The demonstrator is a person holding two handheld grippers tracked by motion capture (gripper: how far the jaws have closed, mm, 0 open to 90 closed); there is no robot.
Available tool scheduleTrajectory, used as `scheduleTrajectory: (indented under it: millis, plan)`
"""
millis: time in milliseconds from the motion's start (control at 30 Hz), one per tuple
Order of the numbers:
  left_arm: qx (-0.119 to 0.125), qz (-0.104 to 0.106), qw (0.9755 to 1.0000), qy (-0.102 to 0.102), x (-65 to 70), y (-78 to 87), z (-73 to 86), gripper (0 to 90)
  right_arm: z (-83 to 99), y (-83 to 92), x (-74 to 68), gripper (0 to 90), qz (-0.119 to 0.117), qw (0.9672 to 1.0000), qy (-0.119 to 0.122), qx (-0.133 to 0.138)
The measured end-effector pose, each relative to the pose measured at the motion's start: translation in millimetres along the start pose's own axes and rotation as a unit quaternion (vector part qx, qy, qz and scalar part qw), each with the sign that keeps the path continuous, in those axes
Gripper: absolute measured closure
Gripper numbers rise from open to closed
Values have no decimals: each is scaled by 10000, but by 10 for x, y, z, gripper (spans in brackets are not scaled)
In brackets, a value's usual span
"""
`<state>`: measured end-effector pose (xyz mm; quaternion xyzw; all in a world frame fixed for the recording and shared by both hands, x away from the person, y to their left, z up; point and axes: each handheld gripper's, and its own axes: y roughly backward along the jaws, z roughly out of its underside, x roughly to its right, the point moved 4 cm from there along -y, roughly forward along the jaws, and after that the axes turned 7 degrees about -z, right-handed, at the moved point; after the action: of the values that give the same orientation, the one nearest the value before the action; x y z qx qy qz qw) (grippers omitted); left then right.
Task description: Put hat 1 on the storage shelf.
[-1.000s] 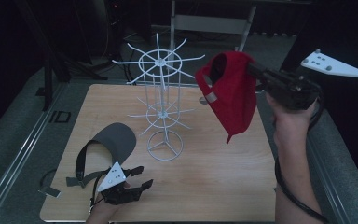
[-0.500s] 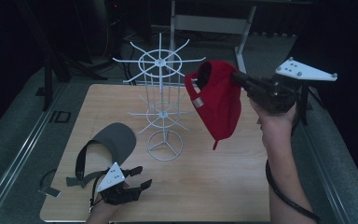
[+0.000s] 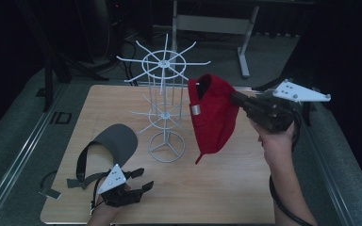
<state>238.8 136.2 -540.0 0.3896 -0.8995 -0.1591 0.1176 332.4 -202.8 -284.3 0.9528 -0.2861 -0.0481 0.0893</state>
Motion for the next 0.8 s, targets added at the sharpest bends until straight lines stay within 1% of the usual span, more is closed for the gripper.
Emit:
scheduleTrajectory:
  millis: [133, 267, 367, 533, 567, 600, 700, 800]
  plan:
    - [6, 17, 10000, 7, 7, -8, 6, 396, 81, 14, -5, 849, -48, 10000, -24, -47]
    - [0, 23, 10000, 44, 7, -10, 12, 396, 155, 44, 11, 784, -91, 9999, 1, -106]
    - [-30, 3, 10000, 36, -10, -8, 19, 396, 218, 100, 13, 696, -142, 9998, 39, -142]
    - [-51, -1, 10000, 39, -15, -12, 33, 402, 367, 204, 10, 544, -115, 9993, 197, -304]
    - [-68, -10, 10000, 33, -13, -15, 36, 402, 396, 229, 10, 532, -154, 9992, 182, -306]
    - [-66, -9, 10000, 33, -12, -17, 36, 401, 429, 260, 15, 486, -215, 9992, 125, -300]
    - [-69, 7, 10000, 21, -8, -24, 34, 402, 497, 326, 28, 400, -276, 9993, 12, -270]
    - [-74, 19, 10000, 28, -6, -30, 35, 402, 580, 391, 49, 349, -305, 9990, -77, -318]
